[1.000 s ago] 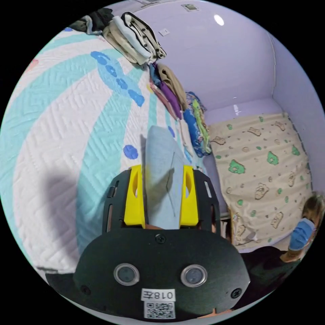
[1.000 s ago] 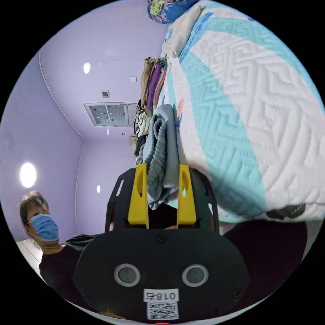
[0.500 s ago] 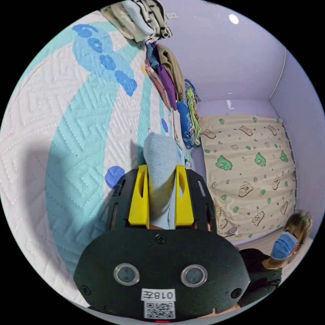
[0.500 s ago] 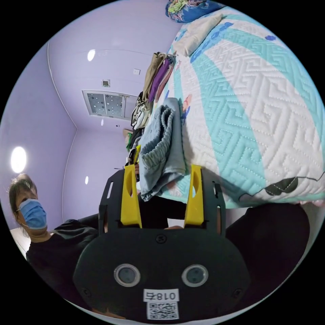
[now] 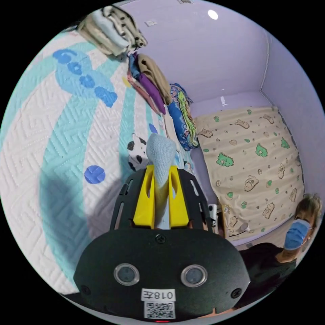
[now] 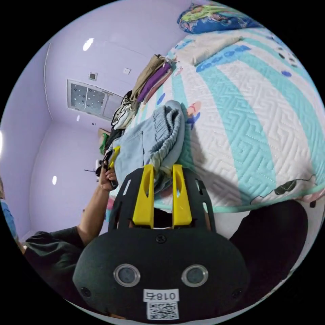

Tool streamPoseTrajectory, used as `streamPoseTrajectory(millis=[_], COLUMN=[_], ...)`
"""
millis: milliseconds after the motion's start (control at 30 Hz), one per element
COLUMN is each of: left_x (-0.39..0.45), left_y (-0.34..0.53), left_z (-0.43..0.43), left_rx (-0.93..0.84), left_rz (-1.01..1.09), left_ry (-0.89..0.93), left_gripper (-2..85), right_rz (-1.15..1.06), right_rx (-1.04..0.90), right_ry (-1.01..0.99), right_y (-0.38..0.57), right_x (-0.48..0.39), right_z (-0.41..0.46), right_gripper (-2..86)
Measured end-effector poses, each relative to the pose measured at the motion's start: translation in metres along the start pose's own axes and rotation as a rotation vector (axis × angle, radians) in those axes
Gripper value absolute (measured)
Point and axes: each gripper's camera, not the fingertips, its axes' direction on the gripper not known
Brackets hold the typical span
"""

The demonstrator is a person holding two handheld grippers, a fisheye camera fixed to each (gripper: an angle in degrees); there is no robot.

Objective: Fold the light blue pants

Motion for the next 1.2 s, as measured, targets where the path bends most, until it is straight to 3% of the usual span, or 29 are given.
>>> streamPoseTrajectory(millis=[167, 433, 600, 800, 867, 967, 1200], left_x=[0.108, 0.207, 0.250, 0.287, 0.273, 0.214, 0.180], left_y=[0.025, 0.051, 0.019, -0.062, -0.092, -0.087, -0.039], left_z=[0.002, 0.106, 0.207, 0.332, 0.388, 0.434, 0.358], left_rx=[0.007, 0.142, 0.314, 0.503, 0.396, 0.149, 0.203], left_rz=[0.221, 0.296, 0.273, 0.265, 0.261, 0.115, 0.159], left_ry=[-0.149, -0.052, 0.041, 0.061, -0.011, 0.040, 0.045], left_gripper=[5.7, 5.5, 5.3, 6.8, 9.7, 10.7, 9.9], right_rz=[-0.129, -0.401, -0.628, -0.767, -0.750, -0.515, -0.491], right_rx=[0.099, 0.305, 0.348, 0.364, 0.357, 0.322, 0.352], right_ry=[0.058, 0.323, 0.535, 0.624, 0.661, 0.794, 0.519], right_y=[0.030, -0.008, -0.127, -0.304, -0.352, -0.389, -0.259], right_x=[-0.058, -0.113, -0.159, -0.185, -0.174, -0.124, -0.052], right_z=[-0.016, -0.087, -0.100, -0.058, -0.023, 0.039, 0.063], right_gripper=[7.3, 6.7, 6.3, 7.0, 7.1, 6.1, 7.9])
